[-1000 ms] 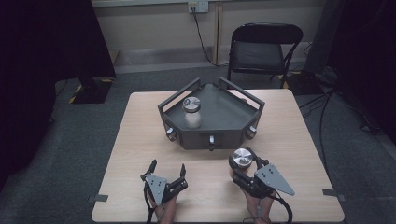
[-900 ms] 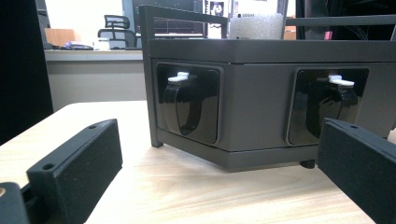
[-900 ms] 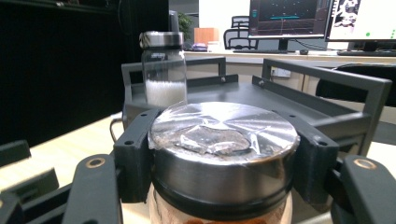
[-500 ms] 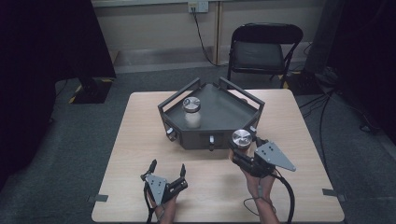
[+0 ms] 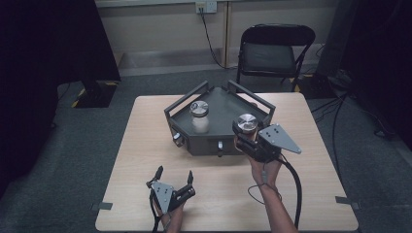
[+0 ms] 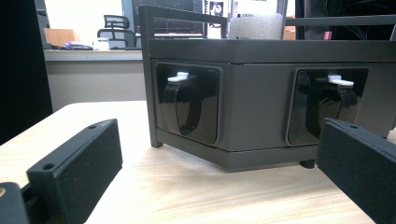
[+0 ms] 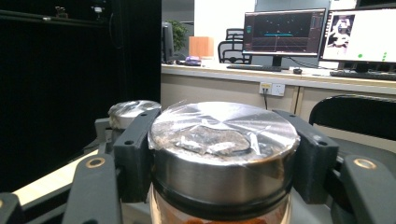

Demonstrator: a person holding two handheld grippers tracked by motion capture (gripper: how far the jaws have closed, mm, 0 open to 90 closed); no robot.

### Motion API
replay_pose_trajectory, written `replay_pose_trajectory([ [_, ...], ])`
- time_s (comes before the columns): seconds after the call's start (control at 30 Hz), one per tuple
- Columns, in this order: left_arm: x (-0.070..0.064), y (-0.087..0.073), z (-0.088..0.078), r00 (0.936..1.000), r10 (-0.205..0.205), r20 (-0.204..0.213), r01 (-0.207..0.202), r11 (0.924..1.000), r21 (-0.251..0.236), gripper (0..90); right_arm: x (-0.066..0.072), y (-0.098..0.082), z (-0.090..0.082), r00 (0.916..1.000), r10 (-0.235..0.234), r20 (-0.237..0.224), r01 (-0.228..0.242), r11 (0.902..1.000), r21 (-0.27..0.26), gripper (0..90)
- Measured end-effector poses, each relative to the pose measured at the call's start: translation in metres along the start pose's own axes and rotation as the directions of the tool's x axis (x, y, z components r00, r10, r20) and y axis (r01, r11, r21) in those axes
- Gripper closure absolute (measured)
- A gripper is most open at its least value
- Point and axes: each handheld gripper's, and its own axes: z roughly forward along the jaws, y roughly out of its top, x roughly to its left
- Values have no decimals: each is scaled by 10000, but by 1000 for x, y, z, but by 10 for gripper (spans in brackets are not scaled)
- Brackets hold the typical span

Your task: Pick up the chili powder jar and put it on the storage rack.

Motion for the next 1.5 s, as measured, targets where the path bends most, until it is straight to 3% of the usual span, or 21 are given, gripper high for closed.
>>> replay_pose_trajectory([
  [0.23,0,0,0,10000,-10,26,10,10000,-7,2,5,9,19,9990,43,442,-41,10000,-59,350],
  [0.53,1,0,0,10000,-18,45,18,10000,-8,2,9,6,42,9963,-27,864,51,9996,-272,350],
  [1.07,1,0,0,10000,-13,83,13,10000,-4,2,11,-10,77,9946,-233,1016,217,9996,169,350],
  [1.27,1,0,0,10000,-16,90,16,10000,-10,2,10,-17,84,9936,-437,1041,403,9986,340,350],
  [1.5,2,0,0,10000,-11,92,11,10000,-8,2,7,-20,88,9939,-252,1076,200,9986,496,350],
])
